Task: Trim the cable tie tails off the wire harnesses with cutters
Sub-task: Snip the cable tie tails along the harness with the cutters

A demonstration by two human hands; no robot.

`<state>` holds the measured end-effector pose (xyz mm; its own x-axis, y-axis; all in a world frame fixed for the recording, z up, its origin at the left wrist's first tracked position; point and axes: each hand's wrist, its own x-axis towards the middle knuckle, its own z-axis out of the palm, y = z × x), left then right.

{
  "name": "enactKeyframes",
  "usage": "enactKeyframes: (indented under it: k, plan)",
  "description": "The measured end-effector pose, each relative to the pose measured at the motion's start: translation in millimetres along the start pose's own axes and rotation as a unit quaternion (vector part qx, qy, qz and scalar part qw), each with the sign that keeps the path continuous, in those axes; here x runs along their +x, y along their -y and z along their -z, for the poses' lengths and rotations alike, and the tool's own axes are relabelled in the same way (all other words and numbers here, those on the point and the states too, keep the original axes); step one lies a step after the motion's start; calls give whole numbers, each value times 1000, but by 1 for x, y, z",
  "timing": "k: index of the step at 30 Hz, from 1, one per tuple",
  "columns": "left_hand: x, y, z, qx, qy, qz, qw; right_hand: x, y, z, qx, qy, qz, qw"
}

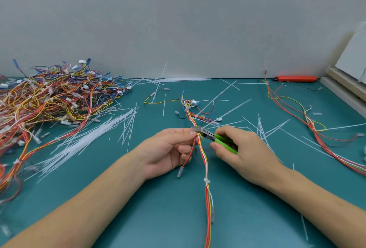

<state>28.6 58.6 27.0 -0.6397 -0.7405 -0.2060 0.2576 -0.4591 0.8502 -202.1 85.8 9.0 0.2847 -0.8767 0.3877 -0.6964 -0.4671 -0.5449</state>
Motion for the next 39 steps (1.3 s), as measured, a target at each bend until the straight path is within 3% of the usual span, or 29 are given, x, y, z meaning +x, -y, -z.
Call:
enactKeyframes:
  k: [14,23,39]
  plan:
    - [3,1,-3,10,-35,-9,999,-1,2,3,6,4,-21,1000]
    - [2,3,-3,-44,-91,-13,995,2,-1,-2,-18,13,-30,999]
    - [1,3,-1,-24,-74,1,997,0,3,0,-5,2,-22,1000]
